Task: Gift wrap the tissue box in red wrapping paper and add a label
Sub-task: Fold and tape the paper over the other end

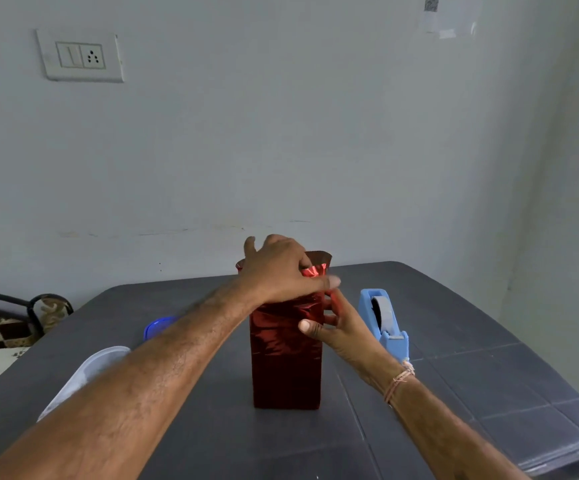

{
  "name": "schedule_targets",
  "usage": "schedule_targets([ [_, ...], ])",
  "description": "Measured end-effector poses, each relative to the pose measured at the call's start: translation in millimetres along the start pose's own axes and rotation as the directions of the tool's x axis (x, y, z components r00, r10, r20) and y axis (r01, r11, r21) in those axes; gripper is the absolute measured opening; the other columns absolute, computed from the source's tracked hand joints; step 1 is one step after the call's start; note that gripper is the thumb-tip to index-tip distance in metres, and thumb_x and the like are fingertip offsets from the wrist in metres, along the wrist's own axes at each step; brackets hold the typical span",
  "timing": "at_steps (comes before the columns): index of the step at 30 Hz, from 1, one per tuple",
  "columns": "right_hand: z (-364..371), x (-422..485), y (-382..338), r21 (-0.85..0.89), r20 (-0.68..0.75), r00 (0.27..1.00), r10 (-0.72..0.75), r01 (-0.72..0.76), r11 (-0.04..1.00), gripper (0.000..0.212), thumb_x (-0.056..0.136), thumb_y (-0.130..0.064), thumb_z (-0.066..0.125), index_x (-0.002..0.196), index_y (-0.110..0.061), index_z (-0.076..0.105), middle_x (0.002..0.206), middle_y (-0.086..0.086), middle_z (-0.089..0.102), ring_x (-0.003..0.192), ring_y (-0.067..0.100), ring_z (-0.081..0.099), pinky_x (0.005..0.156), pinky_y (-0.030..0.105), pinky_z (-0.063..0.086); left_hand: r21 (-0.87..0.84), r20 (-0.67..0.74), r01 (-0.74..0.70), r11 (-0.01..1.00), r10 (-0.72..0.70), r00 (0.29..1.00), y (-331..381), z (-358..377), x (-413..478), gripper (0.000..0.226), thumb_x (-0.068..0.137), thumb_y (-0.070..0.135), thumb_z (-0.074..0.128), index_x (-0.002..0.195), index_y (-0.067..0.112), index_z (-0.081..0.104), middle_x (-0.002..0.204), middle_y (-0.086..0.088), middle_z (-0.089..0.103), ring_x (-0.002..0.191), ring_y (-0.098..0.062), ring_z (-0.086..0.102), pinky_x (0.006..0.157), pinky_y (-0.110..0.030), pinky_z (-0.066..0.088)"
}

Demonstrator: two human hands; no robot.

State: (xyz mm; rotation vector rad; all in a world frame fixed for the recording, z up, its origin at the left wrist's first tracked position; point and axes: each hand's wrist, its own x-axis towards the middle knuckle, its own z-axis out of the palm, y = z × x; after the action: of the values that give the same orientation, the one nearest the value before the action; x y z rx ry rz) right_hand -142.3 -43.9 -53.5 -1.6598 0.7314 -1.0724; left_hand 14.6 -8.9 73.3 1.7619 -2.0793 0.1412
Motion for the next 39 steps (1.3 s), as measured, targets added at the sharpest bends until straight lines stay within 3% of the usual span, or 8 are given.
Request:
schedule_targets([
  [6, -2.9, -2.5, 0.6, 0.040, 0.005, 1.000, 0.018, -0.018, 0.999, 0.075, 0.079, -0.030, 0.087, 0.142, -0.035, 0.047, 0.131, 0.000, 0.063, 0.119, 0.014, 0.066, 0.089, 0.030, 0.060, -0.466, -0.229, -0.051, 0.883, -0.064, 0.971, -1.9, -13.4, 4.8, 0.022, 0.086, 0.057, 0.069, 0.093, 0.038, 0.078, 0.125, 0.025, 0.063, 0.126, 0.002, 0.049, 0.119, -0.059, 0.022],
  [11, -7.0, -1.5, -1.8, 0.047, 0.022, 0.999, 0.045, -0.046, 0.998, 0.077, 0.077, -0.029, 0.087, 0.142, -0.034, 0.047, 0.132, 0.000, 0.064, 0.119, 0.013, 0.066, 0.089, 0.028, 0.059, -0.637, -0.129, 0.040, 0.770, -0.158, 0.979, -48.8, -7.4, -25.5, 0.111, 0.057, 0.096, 0.061, 0.151, 0.045, 0.033, 0.160, 0.016, 0.034, 0.148, -0.003, 0.028, 0.122, -0.045, 0.025],
  [16, -7.0, 1.4, -2.5, 0.044, 0.072, 0.995, 0.062, -0.065, 0.997, 0.071, 0.083, -0.028, 0.085, 0.143, -0.033, 0.047, 0.134, -0.002, 0.066, 0.123, 0.012, 0.065, 0.090, 0.027, 0.058, -0.834, 0.122, 0.215, 0.509, -0.211, 0.970, -81.9, 43.1, -73.2, 0.150, 0.039, 0.081, 0.086, 0.156, 0.050, -0.003, 0.154, 0.004, 0.036, 0.146, -0.007, 0.030, 0.122, -0.042, 0.028],
  [23, -19.9, 4.3, -62.2, -0.121, -0.193, 0.965, -0.180, 0.159, 0.980, 0.050, 0.089, -0.058, 0.071, 0.131, -0.035, 0.059, 0.124, -0.007, 0.069, 0.122, 0.010, 0.063, 0.096, 0.037, 0.052, -0.851, 0.134, 0.199, 0.486, -0.166, 0.977, -84.4, 80.3, -65.5, 0.120, 0.060, 0.043, 0.099, 0.152, 0.035, 0.023, 0.129, -0.001, 0.066, 0.120, -0.006, 0.064, 0.110, -0.035, 0.049],
  [27, -7.4, 27.6, -124.2, -0.476, -0.094, 0.919, -0.382, 0.296, 0.828, 0.030, 0.086, -0.051, 0.077, 0.107, -0.032, 0.067, 0.096, -0.011, 0.073, 0.100, 0.007, 0.067, 0.077, 0.027, 0.048, -0.836, 0.088, 0.159, 0.526, -0.157, 0.984, -81.3, 81.0, -64.6, 0.097, 0.070, 0.028, 0.095, 0.145, 0.030, 0.033, 0.125, 0.000, 0.065, 0.107, 0.003, 0.066, 0.086, -0.015, 0.055],
  [31, 40.0, 41.2, -156.1, -0.871, 0.191, 0.974, -0.121, 0.225, 0.436, 0.064, 0.071, -0.092, 0.049, 0.091, -0.034, 0.067, 0.088, -0.016, 0.071, 0.086, 0.006, 0.067, 0.086, 0.036, 0.050, -0.817, 0.037, 0.134, 0.561, -0.181, 0.983, -80.4, 85.0, -66.7, 0.091, 0.070, 0.032, 0.095, 0.142, 0.031, 0.039, 0.125, 0.005, 0.064, 0.110, 0.001, 0.064, 0.084, -0.014, 0.054],
  [34, 67.1, 49.5, -151.1, -0.959, 0.239, 0.971, -0.016, 0.239, 0.155, 0.055, 0.078, -0.083, 0.054, 0.078, -0.029, 0.065, 0.074, -0.012, 0.064, 0.074, 0.013, 0.059, 0.086, 0.042, 0.038, -0.816, 0.028, 0.126, 0.564, -0.179, 0.983, -78.3, 86.6, -68.3, 0.082, 0.071, 0.031, 0.094, 0.137, 0.028, 0.046, 0.124, 0.012, 0.063, 0.110, 0.005, 0.063, 0.081, -0.010, 0.051],
  [39, 55.4, 57.8, -134.4, -0.813, 0.039, 0.996, -0.080, 0.078, 0.578, 0.047, 0.081, -0.038, 0.069, 0.043, -0.019, 0.048, 0.038, -0.012, 0.041, 0.045, 0.009, 0.041, 0.058, 0.028, 0.037, -0.808, 0.016, 0.132, 0.574, -0.203, 0.979, -79.5, 88.3, -68.6, 0.087, 0.063, 0.049, 0.094, 0.135, 0.035, 0.048, 0.122, 0.015, 0.066, 0.112, 0.005, 0.063, 0.095, -0.021, 0.051],
])
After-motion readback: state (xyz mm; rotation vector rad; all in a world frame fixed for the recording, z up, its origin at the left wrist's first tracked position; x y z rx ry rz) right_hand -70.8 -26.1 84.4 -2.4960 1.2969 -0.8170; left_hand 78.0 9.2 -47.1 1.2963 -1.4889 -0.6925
